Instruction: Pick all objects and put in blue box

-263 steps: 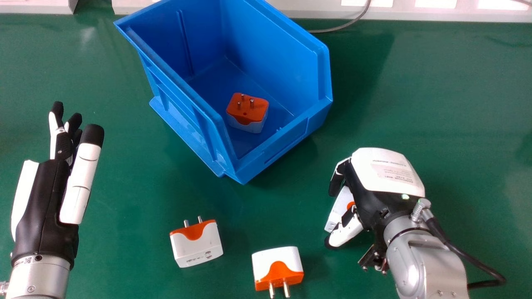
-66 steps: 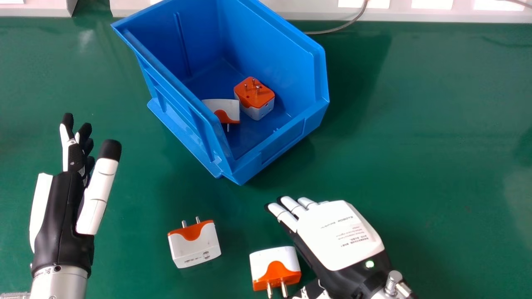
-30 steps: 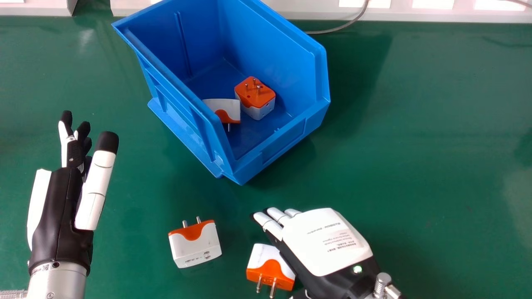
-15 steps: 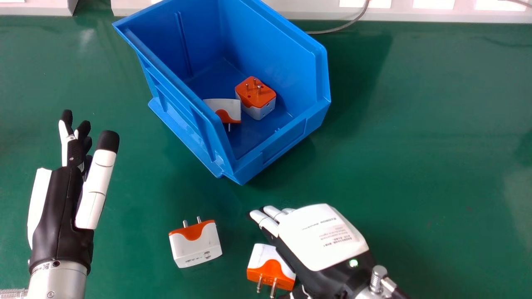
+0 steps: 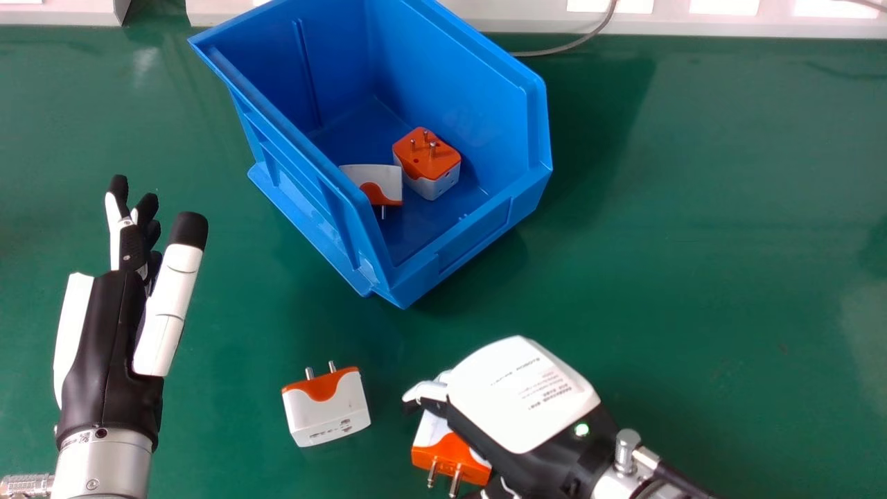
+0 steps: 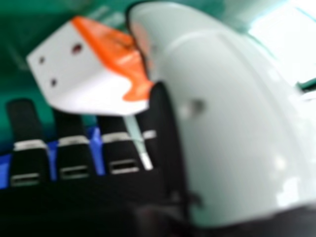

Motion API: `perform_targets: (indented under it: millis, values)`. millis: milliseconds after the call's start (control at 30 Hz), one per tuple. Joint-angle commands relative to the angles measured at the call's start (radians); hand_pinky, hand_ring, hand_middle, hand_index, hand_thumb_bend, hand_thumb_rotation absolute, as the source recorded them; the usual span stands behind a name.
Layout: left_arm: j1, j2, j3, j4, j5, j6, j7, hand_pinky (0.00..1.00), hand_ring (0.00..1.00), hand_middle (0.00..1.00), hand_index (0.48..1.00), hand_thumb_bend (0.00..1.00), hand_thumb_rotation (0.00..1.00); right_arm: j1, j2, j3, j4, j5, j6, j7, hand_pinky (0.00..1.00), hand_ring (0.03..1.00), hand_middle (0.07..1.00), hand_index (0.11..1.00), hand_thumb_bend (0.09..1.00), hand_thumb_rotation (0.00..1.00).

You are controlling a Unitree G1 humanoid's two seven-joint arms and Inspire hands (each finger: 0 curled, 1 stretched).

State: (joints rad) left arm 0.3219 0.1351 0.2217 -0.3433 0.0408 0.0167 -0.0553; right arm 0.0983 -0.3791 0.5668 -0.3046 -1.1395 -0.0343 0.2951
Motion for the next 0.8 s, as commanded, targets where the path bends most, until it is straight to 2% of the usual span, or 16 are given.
perform_targets:
  millis: [0,33,100,200,333,467,767]
  values:
    - [-0.001,0.009,0.003,-0.033,0.006,-0.005,0.007,1.00,1.00,1.00,1.000,0.88,0.97,-0.017,0.006,-0.021,-0.006,0.017,0.010,0.009,0.40,0.445,0.492,0.586,0.451,0.00]
    - [0.000,0.009,0.002,-0.036,0.006,-0.004,0.007,1.00,1.00,1.00,1.000,0.88,0.97,-0.017,0.010,-0.024,-0.007,0.016,0.020,0.017,0.36,0.413,0.463,0.557,0.472,0.00]
    - [0.002,0.009,0.003,-0.038,0.006,-0.003,0.006,1.00,1.00,1.00,1.000,0.88,0.97,-0.017,0.025,-0.032,-0.010,0.018,0.045,0.035,0.35,0.402,0.453,0.546,0.479,0.00]
    - [0.006,0.011,0.003,-0.045,0.007,0.002,0.006,1.00,1.00,1.00,1.000,0.88,0.97,-0.009,0.052,-0.043,-0.008,0.028,0.083,0.040,0.24,0.302,0.418,0.514,0.501,0.00]
    - [0.013,0.011,0.004,-0.064,0.004,0.018,0.003,1.00,1.00,1.00,1.000,0.88,0.97,-0.009,0.069,-0.048,0.023,0.040,0.100,0.001,0.22,0.290,0.414,0.514,0.502,0.00]
    - [0.021,0.013,0.005,-0.079,0.005,0.029,0.002,1.00,1.00,1.00,1.000,0.87,0.97,-0.021,0.055,-0.053,0.063,0.053,0.075,-0.048,0.21,0.279,0.416,0.524,0.504,0.00]
    - [0.024,0.021,0.008,-0.082,0.005,0.028,-0.001,1.00,1.00,1.00,1.000,0.85,0.97,-0.033,0.033,-0.064,0.095,0.120,0.033,-0.083,0.27,0.346,0.445,0.520,0.513,0.00]
